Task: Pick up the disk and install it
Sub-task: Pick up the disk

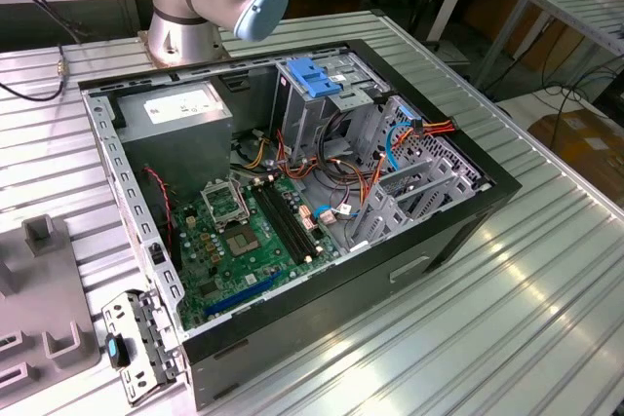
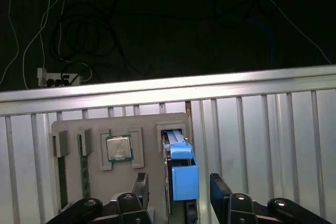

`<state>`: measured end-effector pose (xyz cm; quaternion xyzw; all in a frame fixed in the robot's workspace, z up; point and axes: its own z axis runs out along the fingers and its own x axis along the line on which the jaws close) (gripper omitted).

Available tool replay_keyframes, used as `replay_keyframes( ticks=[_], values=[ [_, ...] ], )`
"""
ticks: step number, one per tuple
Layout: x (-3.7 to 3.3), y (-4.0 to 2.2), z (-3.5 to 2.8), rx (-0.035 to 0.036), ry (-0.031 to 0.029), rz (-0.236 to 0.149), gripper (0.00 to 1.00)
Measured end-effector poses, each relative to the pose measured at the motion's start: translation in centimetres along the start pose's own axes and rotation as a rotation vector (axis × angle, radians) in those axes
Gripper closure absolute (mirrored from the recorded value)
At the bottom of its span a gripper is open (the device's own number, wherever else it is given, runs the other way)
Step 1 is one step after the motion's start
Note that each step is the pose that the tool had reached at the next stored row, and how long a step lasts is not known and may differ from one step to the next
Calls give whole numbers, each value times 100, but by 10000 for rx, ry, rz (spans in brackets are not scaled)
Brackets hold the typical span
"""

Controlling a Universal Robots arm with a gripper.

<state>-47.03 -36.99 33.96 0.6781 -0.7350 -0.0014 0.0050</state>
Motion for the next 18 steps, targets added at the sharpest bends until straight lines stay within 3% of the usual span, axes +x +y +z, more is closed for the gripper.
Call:
replay_keyframes(
  ticks=[6, 18],
  values=[
    [16, 13, 136, 5, 5, -668, 42],
    [11, -10, 388, 3, -17, -572, 42]
  ],
)
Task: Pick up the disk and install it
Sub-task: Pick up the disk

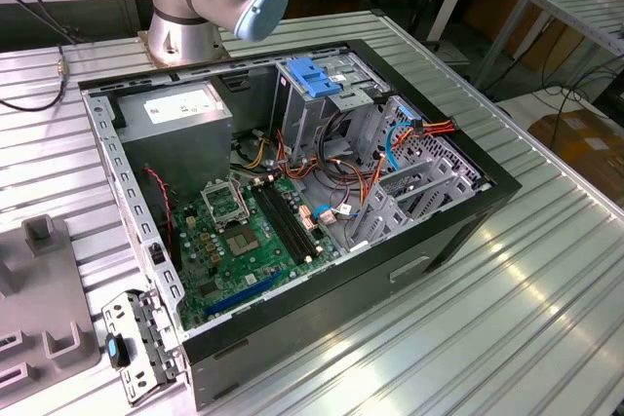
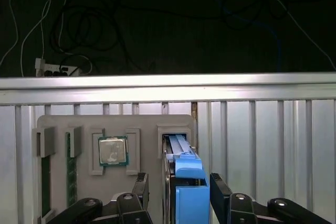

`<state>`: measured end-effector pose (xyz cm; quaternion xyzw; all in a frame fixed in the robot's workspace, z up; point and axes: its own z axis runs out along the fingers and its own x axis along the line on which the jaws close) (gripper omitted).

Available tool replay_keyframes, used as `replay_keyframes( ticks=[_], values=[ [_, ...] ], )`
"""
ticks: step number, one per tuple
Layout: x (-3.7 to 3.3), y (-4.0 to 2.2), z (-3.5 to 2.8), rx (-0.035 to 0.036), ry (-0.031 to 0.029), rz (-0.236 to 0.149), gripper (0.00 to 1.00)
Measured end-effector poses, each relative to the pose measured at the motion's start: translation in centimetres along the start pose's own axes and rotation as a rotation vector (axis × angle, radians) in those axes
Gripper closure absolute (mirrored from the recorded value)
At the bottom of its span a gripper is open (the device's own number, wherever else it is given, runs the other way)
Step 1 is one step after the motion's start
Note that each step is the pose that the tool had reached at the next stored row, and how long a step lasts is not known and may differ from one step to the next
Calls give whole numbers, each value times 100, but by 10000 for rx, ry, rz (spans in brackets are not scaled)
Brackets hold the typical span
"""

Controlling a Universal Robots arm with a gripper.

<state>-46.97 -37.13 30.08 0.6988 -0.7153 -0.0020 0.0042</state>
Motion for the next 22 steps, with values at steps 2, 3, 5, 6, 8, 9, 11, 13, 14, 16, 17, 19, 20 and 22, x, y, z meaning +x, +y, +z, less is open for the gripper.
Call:
replay_keyframes(
  ticks=[2, 3, 5, 6, 8, 9, 11, 13, 14, 16, 17, 19, 20, 22],
  values=[
    [-18, 0, 9, -2, -3, 1, 42],
    [-37, 1, 13, -1, -4, 1, 42],
    [-52, 1, 21, 2, -6, 1, 42],
    [-51, 4, 22, 1, -5, 0, 42],
    [-40, 15, 25, 11, -5, 0, 42],
    [-27, 22, 27, 20, -5, 1, 42],
    [-24, 22, 33, 23, -5, 2, 42],
    [-24, 22, 38, 22, -14, 1, 42],
    [-24, 22, 39, 24, -16, 1, 42],
    [-24, 22, 40, 22, -17, 0, 43],
    [-24, 22, 40, 23, -17, 0, 43],
    [-24, 22, 40, 23, -17, 0, 50],
    [-24, 22, 40, 23, -17, 0, 50],
    [-24, 22, 40, 23, -17, 0, 50]
  ],
)
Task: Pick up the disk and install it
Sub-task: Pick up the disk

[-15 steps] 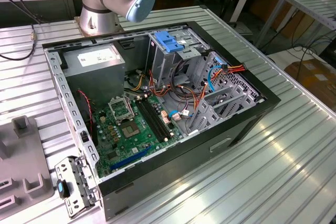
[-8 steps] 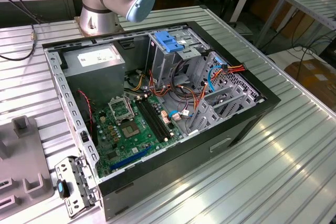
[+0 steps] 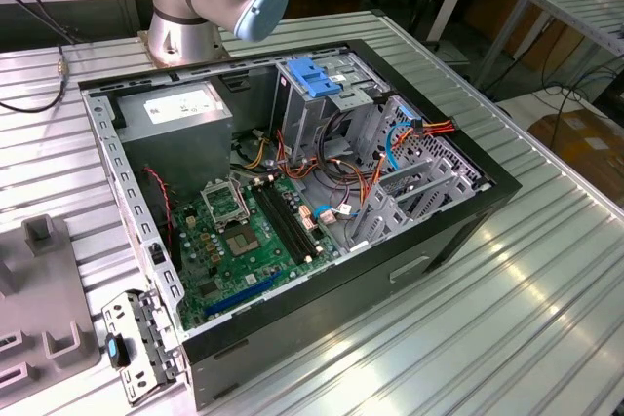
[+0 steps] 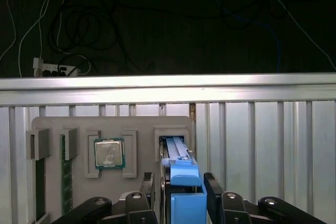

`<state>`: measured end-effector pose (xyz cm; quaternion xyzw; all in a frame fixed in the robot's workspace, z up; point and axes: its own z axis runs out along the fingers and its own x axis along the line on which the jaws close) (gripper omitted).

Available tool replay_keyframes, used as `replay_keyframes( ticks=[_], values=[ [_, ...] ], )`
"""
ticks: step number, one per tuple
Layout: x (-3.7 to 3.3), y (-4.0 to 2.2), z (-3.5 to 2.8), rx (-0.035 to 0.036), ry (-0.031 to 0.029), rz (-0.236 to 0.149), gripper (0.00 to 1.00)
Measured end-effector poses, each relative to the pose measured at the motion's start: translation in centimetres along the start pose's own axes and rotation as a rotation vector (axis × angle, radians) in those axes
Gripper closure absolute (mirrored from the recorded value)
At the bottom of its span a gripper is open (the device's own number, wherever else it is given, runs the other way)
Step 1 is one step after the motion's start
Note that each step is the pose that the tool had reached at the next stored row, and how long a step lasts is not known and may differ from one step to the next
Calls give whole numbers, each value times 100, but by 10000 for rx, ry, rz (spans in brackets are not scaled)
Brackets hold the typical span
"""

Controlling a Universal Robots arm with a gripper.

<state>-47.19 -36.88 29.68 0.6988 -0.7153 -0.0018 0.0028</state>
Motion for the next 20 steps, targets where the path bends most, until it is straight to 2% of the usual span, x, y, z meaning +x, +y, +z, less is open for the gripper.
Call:
replay_keyframes(
  ticks=[7, 8, 20],
  values=[
    [-1, 0, 1, 1, 0, 0, 52],
    [-1, 0, 0, 1, 0, 0, 59],
    [-1, 0, 0, 0, 6, 1, 63]
  ],
)
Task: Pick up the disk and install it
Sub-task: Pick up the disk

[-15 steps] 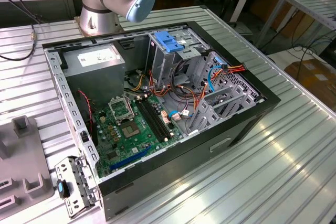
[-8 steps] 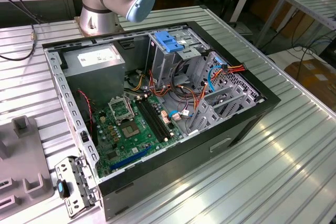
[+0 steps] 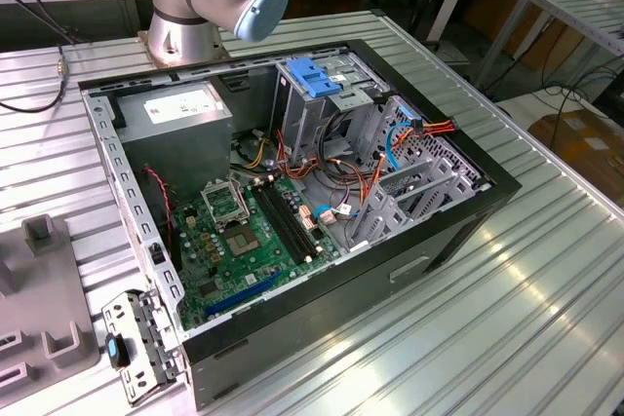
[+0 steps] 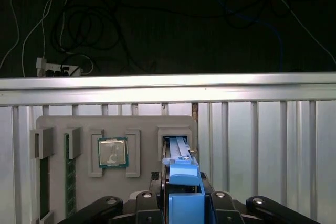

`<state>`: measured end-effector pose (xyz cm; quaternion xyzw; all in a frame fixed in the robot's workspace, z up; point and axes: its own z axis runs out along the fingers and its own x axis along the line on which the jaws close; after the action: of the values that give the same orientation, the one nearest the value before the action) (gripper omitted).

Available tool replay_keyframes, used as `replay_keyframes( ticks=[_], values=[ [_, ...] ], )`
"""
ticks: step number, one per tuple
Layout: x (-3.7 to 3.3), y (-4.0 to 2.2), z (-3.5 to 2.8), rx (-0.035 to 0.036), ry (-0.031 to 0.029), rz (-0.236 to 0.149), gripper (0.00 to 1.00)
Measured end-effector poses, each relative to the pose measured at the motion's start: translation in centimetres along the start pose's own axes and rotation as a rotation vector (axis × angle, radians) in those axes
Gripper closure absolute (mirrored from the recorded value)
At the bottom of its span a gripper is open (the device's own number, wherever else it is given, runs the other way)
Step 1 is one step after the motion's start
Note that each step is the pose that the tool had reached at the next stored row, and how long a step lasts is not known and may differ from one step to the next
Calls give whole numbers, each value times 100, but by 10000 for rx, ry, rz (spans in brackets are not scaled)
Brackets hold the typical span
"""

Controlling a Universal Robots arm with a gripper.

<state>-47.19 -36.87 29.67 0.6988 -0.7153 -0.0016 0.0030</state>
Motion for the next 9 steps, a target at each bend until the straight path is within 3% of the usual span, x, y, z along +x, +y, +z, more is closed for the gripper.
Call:
replay_keyframes(
  ticks=[9],
  values=[
    [0, 0, -2, 3, 0, 0, 63]
  ],
)
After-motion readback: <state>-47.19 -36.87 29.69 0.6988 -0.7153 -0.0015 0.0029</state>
